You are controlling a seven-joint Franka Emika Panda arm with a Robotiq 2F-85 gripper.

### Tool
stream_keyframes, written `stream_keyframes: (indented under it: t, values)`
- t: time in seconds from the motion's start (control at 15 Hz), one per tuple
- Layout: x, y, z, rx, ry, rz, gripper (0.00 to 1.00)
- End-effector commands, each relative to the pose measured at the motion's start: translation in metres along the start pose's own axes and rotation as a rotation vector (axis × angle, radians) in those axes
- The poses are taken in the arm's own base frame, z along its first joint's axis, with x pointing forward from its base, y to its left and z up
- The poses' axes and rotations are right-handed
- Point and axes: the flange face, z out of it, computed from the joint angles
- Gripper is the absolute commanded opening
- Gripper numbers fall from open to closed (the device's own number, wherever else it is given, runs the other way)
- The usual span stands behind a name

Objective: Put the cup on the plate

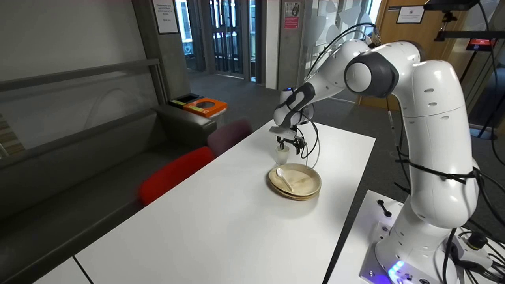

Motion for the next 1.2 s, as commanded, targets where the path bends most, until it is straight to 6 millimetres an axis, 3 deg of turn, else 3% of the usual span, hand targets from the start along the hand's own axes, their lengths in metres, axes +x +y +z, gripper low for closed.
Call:
stream_keyframes:
  t: [0.0, 0.33, 0.4, 0.53, 0.73, 1.0, 1.13]
  values:
    - [0.002, -0.019, 0.014, -0.014, 0.020, -0.010, 1.00]
    - [0.007, -0.031, 0.038, -0.045, 0.031, -0.017, 1.00]
    - [0.008, -0.033, 0.040, -0.042, 0.033, -0.022, 0.75]
    - [0.010, -0.035, 0.034, -0.030, 0.036, -0.022, 0.68]
    - [0.007, -0.034, 0.020, -0.003, 0.035, -0.038, 0.44]
    - [-0.001, -0.029, -0.018, 0.062, 0.040, -0.075, 0.16]
    - [-0.006, -0.024, -0.047, 0.109, 0.048, -0.104, 0.01]
